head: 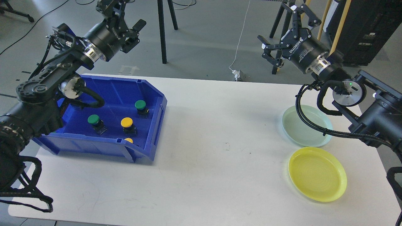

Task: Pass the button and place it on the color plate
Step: 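Move the left gripper over the blue bin toward a yellow button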

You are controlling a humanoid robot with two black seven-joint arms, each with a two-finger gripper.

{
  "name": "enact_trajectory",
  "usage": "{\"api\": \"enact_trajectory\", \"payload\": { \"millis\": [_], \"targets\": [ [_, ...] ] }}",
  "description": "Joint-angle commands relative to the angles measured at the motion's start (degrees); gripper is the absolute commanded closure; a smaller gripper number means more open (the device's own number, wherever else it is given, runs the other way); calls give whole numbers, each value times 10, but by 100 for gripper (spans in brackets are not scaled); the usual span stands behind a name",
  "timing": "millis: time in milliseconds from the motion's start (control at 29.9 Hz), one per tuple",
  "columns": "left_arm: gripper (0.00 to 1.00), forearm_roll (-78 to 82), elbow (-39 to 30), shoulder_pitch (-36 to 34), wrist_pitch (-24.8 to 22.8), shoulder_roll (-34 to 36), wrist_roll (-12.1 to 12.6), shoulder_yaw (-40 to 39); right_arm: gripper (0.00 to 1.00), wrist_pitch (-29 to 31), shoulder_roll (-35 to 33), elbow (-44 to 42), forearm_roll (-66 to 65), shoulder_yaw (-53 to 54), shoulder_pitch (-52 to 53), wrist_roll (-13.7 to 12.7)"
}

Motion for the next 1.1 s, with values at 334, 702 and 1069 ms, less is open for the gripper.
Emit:
{"api": "enact_trajectory", "payload": {
  "millis": [334, 702, 1069],
  "targets": [
    [0, -201, -5, 31, 0, -13, 0, -20, 0, 0, -24, -51, 0, 30, -19, 1],
    [0, 65, -329, -35, 0, 231, 0, 62, 0, 0, -40, -59, 1, 80, -52, 1],
    [2, 577, -395, -211, 0, 286, 0, 430, 0, 0, -46, -66, 1, 85, -76, -1]
  ]
}}
